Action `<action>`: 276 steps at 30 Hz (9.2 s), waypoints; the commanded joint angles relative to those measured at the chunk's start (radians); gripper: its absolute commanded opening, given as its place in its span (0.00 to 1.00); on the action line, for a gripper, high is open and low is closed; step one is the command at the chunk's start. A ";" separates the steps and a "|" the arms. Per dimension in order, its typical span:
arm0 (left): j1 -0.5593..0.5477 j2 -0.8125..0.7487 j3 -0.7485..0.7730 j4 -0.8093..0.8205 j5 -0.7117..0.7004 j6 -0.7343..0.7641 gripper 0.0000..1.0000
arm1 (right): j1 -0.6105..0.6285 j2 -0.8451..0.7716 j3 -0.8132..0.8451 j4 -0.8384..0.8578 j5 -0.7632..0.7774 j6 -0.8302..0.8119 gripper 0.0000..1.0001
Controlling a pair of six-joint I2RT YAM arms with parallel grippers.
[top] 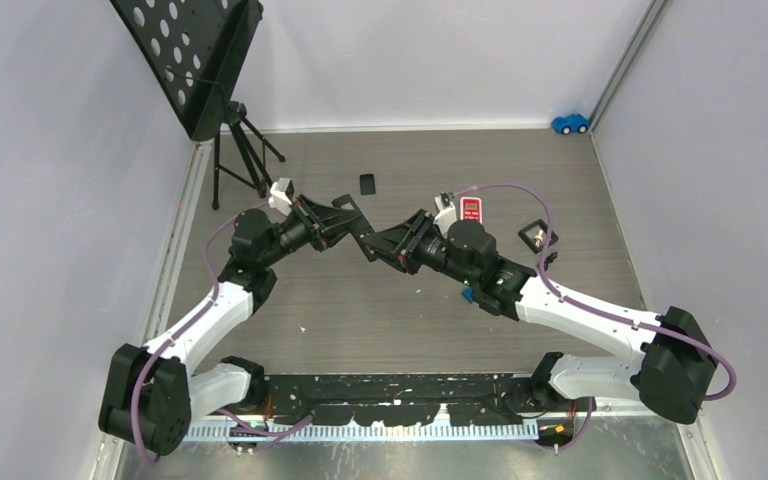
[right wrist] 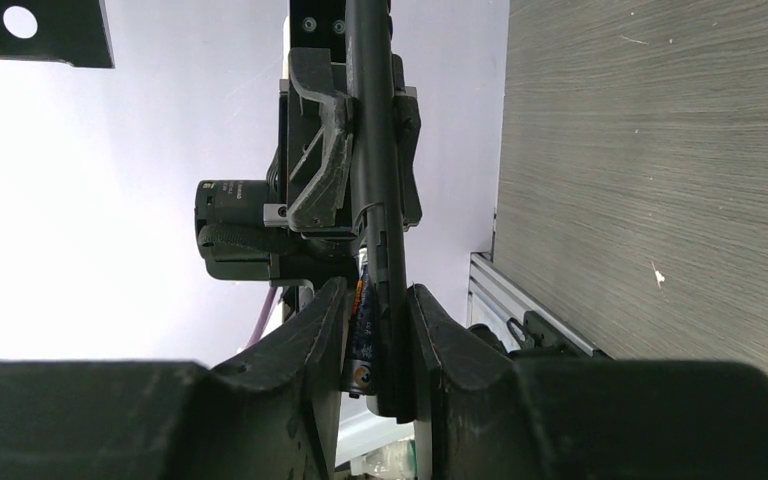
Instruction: Load the batteries into the remote control
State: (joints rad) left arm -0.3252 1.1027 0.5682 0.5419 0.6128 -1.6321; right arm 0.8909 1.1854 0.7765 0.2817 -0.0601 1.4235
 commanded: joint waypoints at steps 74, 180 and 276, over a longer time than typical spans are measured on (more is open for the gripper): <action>0.009 -0.159 0.063 -0.154 0.200 0.253 0.00 | -0.039 -0.116 0.000 -0.016 -0.244 -0.336 0.64; 0.133 -0.228 0.196 -1.053 -0.262 0.839 0.00 | -0.418 1.378 1.382 -0.806 -0.002 -0.266 0.23; 0.133 -0.279 0.181 -0.898 -0.250 0.781 0.00 | -0.302 0.883 1.071 -0.868 0.197 -0.900 0.00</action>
State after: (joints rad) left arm -0.1959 0.8581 0.7330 -0.5041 0.3382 -0.8108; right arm 0.5949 2.3463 1.9900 -0.7620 0.2253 0.3992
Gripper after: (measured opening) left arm 0.176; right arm 0.026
